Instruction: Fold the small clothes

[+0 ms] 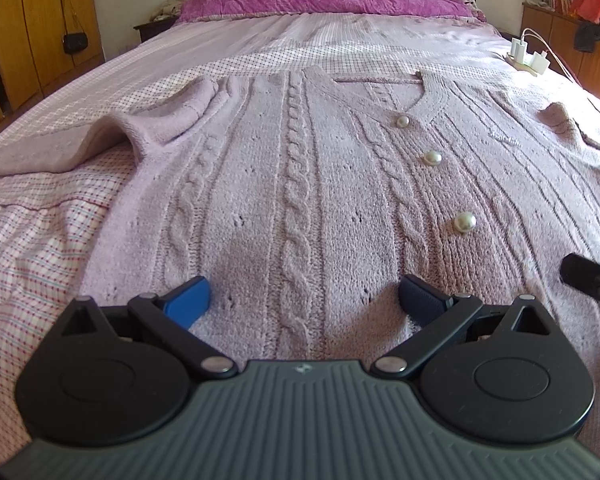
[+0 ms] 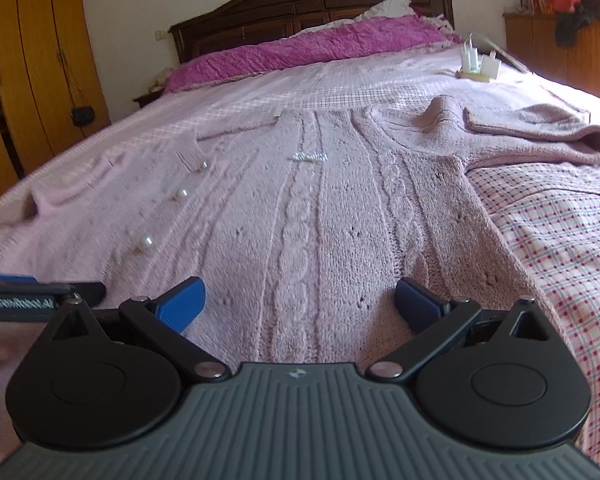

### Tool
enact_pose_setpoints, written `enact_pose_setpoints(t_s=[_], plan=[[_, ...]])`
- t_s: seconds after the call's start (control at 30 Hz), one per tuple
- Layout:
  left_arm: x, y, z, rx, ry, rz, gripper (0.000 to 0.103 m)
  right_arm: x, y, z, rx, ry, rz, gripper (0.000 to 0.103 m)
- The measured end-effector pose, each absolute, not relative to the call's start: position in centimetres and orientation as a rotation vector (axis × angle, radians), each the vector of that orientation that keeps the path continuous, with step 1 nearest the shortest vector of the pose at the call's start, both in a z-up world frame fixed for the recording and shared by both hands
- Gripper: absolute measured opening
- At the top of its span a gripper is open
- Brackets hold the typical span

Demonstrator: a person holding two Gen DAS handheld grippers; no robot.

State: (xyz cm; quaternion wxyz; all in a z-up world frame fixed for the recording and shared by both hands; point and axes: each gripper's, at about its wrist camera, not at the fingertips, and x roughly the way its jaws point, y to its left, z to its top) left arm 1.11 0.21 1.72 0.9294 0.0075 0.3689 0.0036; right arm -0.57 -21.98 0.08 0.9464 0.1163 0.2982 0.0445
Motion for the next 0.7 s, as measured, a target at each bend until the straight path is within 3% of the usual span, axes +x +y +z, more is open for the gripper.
enact_pose_setpoints(t_s=[0.4,0.7], plan=[[2.4,1.3,5.4,0.009,0.699,0.098,0.103,3.3,-33.8,6.8,0.355,0.506,0.084,0.103],[3.7,1.3,5.4,0.033,0.733,0.162,0.103,8.9,-42.7,4.3,0.545,0.530,-0.064,0.103]])
